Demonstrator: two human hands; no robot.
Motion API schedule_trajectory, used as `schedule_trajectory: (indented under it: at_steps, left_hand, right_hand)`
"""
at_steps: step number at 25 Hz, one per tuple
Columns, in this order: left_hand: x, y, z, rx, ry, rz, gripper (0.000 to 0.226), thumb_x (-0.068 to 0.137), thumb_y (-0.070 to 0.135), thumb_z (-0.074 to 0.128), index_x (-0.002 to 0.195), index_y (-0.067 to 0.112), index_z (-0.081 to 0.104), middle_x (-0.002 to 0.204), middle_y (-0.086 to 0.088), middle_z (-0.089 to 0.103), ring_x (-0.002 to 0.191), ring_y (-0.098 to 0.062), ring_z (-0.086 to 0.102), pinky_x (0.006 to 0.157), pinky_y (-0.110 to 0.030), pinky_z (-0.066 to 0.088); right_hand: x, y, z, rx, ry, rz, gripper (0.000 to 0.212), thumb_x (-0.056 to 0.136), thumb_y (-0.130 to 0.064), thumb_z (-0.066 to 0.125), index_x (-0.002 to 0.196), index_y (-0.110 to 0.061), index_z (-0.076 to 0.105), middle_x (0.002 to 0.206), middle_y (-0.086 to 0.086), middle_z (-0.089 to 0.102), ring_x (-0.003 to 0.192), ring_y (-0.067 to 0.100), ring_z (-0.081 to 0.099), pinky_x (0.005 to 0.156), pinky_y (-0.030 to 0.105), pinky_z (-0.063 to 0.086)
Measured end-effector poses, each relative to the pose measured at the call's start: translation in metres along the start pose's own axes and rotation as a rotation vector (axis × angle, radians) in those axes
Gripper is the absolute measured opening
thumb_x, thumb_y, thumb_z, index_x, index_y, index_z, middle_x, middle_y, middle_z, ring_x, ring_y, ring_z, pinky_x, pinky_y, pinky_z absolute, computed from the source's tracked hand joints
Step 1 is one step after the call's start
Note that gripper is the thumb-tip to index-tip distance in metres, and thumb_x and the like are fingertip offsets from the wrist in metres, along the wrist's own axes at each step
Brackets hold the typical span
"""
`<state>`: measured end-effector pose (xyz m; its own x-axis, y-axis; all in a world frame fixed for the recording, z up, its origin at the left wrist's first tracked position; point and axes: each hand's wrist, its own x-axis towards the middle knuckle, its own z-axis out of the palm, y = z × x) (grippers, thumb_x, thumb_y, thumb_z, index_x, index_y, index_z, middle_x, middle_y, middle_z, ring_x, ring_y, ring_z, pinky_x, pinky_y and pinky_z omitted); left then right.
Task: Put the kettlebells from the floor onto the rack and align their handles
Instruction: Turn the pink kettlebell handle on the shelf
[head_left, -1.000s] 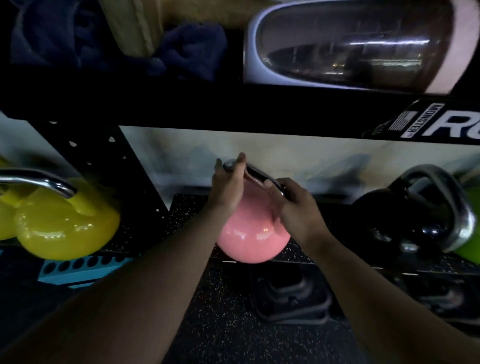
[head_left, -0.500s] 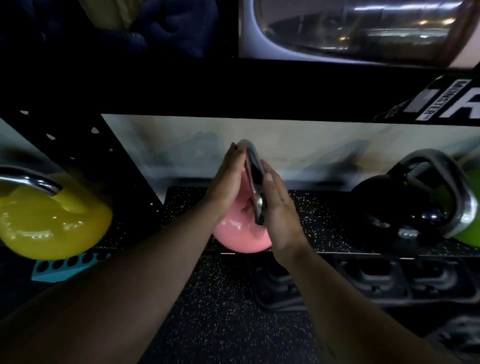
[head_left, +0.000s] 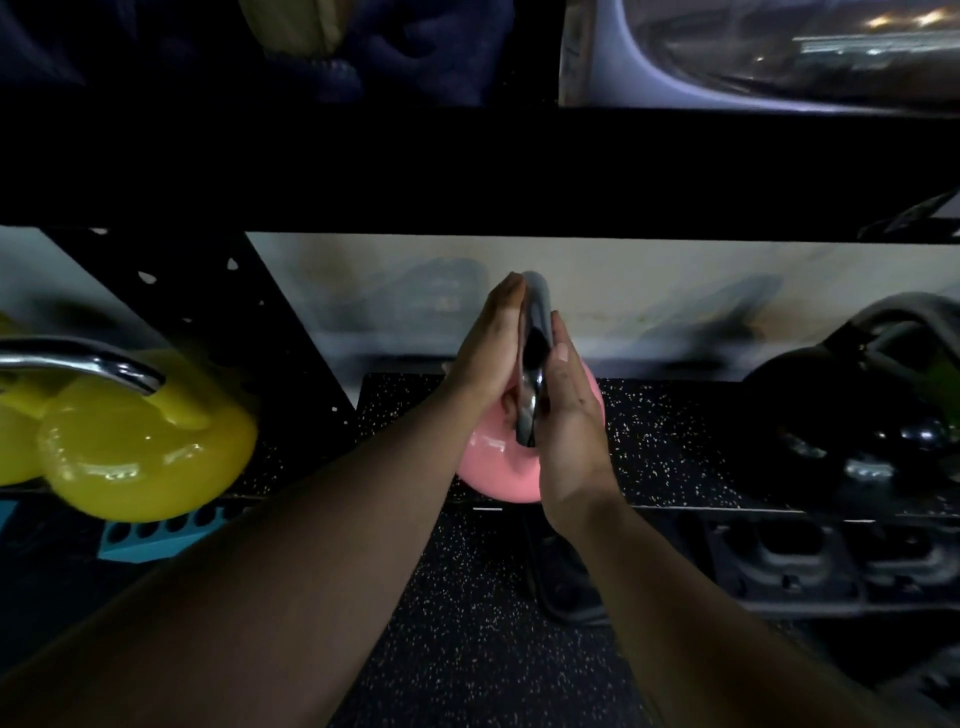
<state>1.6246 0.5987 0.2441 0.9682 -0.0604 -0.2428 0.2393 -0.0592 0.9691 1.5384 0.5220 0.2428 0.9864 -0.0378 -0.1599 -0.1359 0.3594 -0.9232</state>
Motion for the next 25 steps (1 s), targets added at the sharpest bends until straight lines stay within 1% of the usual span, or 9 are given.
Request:
schedule_trajectory:
  at_steps: [3, 8, 11, 13, 16, 18, 20, 23, 25]
  left_hand:
    - [-0.004, 0.004, -0.002, 0.007, -0.010, 0.031, 0.062, 0.100, 0.059, 0.026, 0.142, 0.018, 0.047, 0.139, -0.015, 0.055, 0.130, -0.025, 0.050, 0.113, -0.047, 0.035]
    - [-0.010, 0.002, 0.001, 0.036, 0.003, 0.066, 0.059, 0.101, 0.056, 0.025, 0.138, 0.016, 0.049, 0.133, -0.014, 0.058, 0.125, -0.023, 0.054, 0.110, -0.045, 0.039]
    - [-0.005, -0.002, 0.001, 0.030, 0.022, 0.071, 0.059, 0.099, 0.060, 0.026, 0.139, 0.021, 0.048, 0.134, -0.011, 0.058, 0.126, -0.023, 0.053, 0.111, -0.046, 0.037]
    - [-0.003, -0.004, 0.001, 0.039, 0.035, 0.075, 0.061, 0.097, 0.062, 0.026, 0.140, 0.024, 0.047, 0.139, -0.009, 0.056, 0.129, -0.023, 0.051, 0.112, -0.047, 0.035]
    - [-0.002, -0.007, 0.003, 0.053, 0.071, 0.069, 0.066, 0.092, 0.069, 0.025, 0.140, 0.028, 0.046, 0.142, -0.007, 0.054, 0.132, -0.025, 0.049, 0.114, -0.048, 0.032]
    - [-0.003, -0.008, 0.004, 0.044, 0.074, 0.047, 0.069, 0.090, 0.071, 0.026, 0.138, 0.028, 0.048, 0.140, -0.009, 0.056, 0.130, -0.026, 0.051, 0.112, -0.048, 0.034]
    - [-0.003, -0.007, 0.002, -0.021, 0.051, 0.060, 0.061, 0.096, 0.063, 0.030, 0.137, 0.023, 0.051, 0.135, -0.010, 0.059, 0.126, -0.024, 0.054, 0.111, -0.047, 0.037]
    - [-0.005, -0.003, 0.000, -0.036, 0.017, 0.082, 0.055, 0.100, 0.056, 0.031, 0.136, 0.020, 0.053, 0.131, -0.009, 0.061, 0.123, -0.020, 0.056, 0.111, -0.045, 0.038]
    - [-0.005, -0.003, 0.000, -0.037, 0.016, 0.061, 0.058, 0.099, 0.057, 0.030, 0.135, 0.019, 0.054, 0.131, -0.011, 0.062, 0.123, -0.021, 0.056, 0.111, -0.046, 0.038]
  right_hand:
    - [-0.001, 0.000, -0.002, 0.054, -0.010, 0.011, 0.045, 0.101, -0.045, 0.042, 0.145, -0.039, 0.046, 0.147, 0.001, 0.054, 0.130, 0.017, 0.055, 0.112, 0.046, 0.040]
    - [0.005, 0.003, -0.008, 0.076, -0.036, 0.034, 0.049, 0.096, -0.052, 0.048, 0.143, -0.040, 0.048, 0.148, 0.017, 0.051, 0.134, 0.033, 0.050, 0.111, 0.054, 0.039]
    - [0.009, 0.006, -0.010, 0.075, -0.058, 0.045, 0.050, 0.094, -0.054, 0.050, 0.143, -0.042, 0.047, 0.144, 0.012, 0.052, 0.129, 0.030, 0.051, 0.112, 0.055, 0.037]
    - [0.012, 0.007, -0.012, 0.072, -0.072, 0.039, 0.049, 0.096, -0.054, 0.050, 0.143, -0.040, 0.049, 0.133, 0.010, 0.058, 0.118, 0.028, 0.058, 0.108, 0.049, 0.039]
    - [0.014, 0.006, -0.017, 0.037, -0.119, 0.018, 0.043, 0.100, -0.049, 0.044, 0.140, -0.037, 0.053, 0.100, 0.001, 0.067, 0.086, 0.012, 0.063, 0.092, 0.041, 0.046]
    - [0.012, 0.003, -0.019, 0.008, -0.128, 0.014, 0.042, 0.102, -0.049, 0.041, 0.139, -0.035, 0.054, 0.095, 0.007, 0.070, 0.078, 0.012, 0.065, 0.087, 0.041, 0.050]
    - [0.009, 0.001, -0.017, -0.014, -0.119, 0.007, 0.041, 0.103, -0.048, 0.039, 0.139, -0.036, 0.054, 0.101, 0.007, 0.069, 0.084, 0.010, 0.065, 0.087, 0.038, 0.049]
    - [0.005, -0.001, -0.012, -0.078, -0.057, 0.000, 0.044, 0.102, -0.049, 0.035, 0.143, -0.039, 0.048, 0.132, 0.003, 0.064, 0.116, 0.013, 0.063, 0.104, 0.040, 0.046]
    - [0.002, -0.002, -0.007, -0.148, -0.046, -0.017, 0.046, 0.104, -0.048, 0.031, 0.148, -0.038, 0.042, 0.147, 0.001, 0.054, 0.126, 0.008, 0.057, 0.105, 0.030, 0.047]
